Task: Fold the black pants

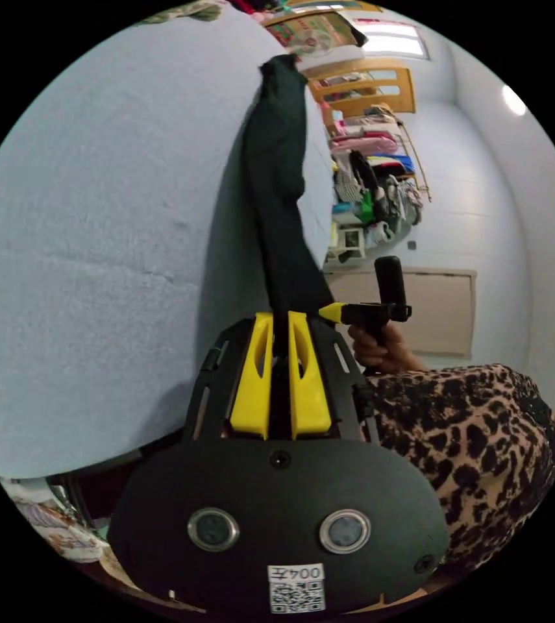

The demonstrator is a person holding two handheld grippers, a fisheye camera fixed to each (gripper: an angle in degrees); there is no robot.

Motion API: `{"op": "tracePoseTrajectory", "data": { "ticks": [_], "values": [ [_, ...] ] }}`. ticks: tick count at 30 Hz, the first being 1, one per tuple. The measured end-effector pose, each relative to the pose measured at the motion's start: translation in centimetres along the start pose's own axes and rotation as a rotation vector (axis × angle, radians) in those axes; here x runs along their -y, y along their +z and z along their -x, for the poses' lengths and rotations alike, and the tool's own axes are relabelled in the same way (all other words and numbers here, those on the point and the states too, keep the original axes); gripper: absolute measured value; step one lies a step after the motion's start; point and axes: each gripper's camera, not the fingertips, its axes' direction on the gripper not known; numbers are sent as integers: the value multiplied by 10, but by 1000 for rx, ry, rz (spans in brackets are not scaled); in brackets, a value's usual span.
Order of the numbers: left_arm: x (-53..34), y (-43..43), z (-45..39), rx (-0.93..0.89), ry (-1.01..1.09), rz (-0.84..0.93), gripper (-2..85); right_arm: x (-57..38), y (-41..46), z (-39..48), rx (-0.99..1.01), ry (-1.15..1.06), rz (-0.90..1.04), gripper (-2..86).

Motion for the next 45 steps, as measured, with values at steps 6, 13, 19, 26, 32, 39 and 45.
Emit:
{"op": "tracePoseTrajectory", "data": {
  "ticks": [6,13,19,26,32,39,45],
  "values": [
    [-5,-39,39,20,-65,52,27,-65,72,-39,-146,210,-83,-5],
    [-19,-95,47,-39,-37,47,29,-126,96,5,-338,30,-220,7],
    [-34,-144,32,47,44,1,47,-143,151,48,-565,-256,-172,52],
    [-17,-173,10,83,99,-17,71,-153,175,52,-623,-308,-168,63],
    [5,-174,-2,79,114,43,79,-132,169,37,-723,-225,-104,78],
    [20,-187,2,3,40,30,74,-172,130,-36,-201,79,-198,68],
    [34,-195,6,-46,0,24,67,-187,124,-79,33,148,-221,82]
  ]
}}
